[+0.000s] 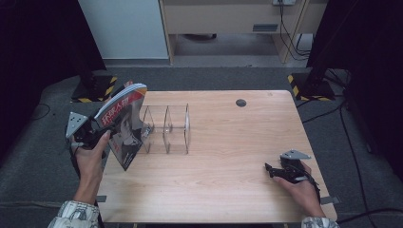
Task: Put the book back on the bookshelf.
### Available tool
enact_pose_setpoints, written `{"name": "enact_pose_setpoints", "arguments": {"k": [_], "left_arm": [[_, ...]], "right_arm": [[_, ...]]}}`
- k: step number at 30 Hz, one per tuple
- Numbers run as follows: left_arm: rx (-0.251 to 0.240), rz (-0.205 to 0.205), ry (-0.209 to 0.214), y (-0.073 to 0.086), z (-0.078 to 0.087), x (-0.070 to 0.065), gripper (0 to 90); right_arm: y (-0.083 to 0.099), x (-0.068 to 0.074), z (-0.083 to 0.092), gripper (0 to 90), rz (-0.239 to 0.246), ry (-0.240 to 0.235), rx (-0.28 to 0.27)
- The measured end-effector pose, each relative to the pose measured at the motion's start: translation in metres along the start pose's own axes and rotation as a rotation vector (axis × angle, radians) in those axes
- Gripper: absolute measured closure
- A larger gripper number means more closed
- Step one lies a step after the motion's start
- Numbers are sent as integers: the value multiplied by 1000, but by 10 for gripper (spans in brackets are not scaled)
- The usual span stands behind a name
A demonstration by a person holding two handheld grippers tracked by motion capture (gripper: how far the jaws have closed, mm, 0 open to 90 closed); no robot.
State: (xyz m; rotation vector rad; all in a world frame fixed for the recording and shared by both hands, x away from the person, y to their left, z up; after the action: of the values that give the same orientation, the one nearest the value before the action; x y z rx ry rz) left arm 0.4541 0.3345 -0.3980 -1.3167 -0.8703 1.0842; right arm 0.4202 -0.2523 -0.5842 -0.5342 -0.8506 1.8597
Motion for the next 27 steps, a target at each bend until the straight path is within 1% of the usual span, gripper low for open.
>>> {"name": "enact_pose_setpoints", "arguments": {"k": [7,10,12,16,20,24,27], "left_arm": [[8,-11,-14,6,9,3,99],[19,-18,-9,10,12,3,95],[28,-30,-9,13,14,3,89],[35,-34,-8,16,16,2,74],[59,-44,-2,21,19,0,58],[65,-49,0,24,21,-2,45],[76,-56,0,29,25,-4,41]], "right_arm": [[0,0,0,256,4,0,-1],[0,0,0,256,4,0,-1],[0,0,0,256,6,0,-2],[0,0,0,255,4,0,-1],[0,0,0,254,5,0,-2],[0,1,0,251,3,-2,-1],[0,1,0,250,3,-1,-3]]}}
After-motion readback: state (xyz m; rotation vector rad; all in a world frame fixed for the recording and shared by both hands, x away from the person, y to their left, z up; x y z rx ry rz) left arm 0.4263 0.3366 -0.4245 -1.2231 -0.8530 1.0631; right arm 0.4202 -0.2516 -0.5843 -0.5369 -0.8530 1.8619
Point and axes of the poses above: each handheld gripper's, and its own axes: z roughly backward along the jaws, y roughly out of its underside, x roughly to its left, the point moved 7 cm from there along -z, roughly forward along the jaws, and after that the axes turned 1 degree about -x, right-handed, at the moved point
